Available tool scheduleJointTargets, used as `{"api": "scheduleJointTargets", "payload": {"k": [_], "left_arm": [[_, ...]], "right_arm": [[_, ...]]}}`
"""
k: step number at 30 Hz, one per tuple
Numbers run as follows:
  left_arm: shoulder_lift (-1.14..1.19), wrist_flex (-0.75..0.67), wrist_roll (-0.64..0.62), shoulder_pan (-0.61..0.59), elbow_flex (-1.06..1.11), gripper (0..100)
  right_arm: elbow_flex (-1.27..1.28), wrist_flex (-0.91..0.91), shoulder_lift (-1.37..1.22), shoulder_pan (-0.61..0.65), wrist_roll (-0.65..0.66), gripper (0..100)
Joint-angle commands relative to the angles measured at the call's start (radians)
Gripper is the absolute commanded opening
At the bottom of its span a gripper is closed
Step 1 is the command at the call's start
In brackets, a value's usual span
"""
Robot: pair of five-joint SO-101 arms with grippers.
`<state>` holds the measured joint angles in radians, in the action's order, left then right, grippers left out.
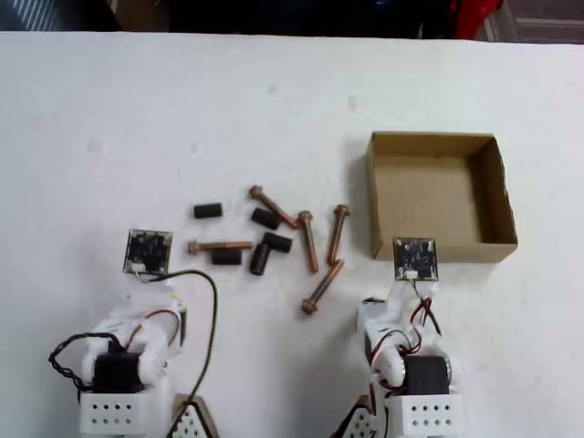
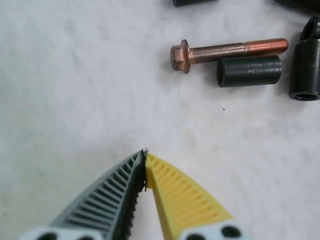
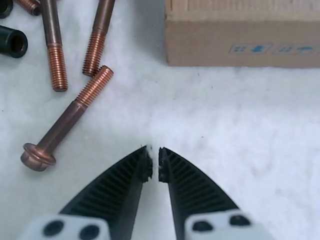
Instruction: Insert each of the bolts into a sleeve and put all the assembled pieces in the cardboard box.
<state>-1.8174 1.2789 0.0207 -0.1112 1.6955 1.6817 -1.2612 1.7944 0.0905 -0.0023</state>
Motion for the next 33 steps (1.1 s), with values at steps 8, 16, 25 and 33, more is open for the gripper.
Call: {"api": "scheduleJointTargets", "payload": {"k": [8,16,25,33], "left_arm": [[-0.008,0.009,-0.006,-0.004,-0.003,2],[-0.008,0.009,-0.006,-0.004,-0.003,2],[-0.008,0.009,-0.006,-0.004,-0.003,2],[-0.008,0.009,-0.006,-0.004,-0.003,2]], "right_arm": [[0.009,-0.004,0.004,0.012,-0.003,2.0],[0.009,0.013,0.008,0.007,0.002,2.1],[-0.011,0.189,0.008,0.012,0.075,2.1],[-0.118,0.203,0.008,0.012,0.301,2.2]]}}
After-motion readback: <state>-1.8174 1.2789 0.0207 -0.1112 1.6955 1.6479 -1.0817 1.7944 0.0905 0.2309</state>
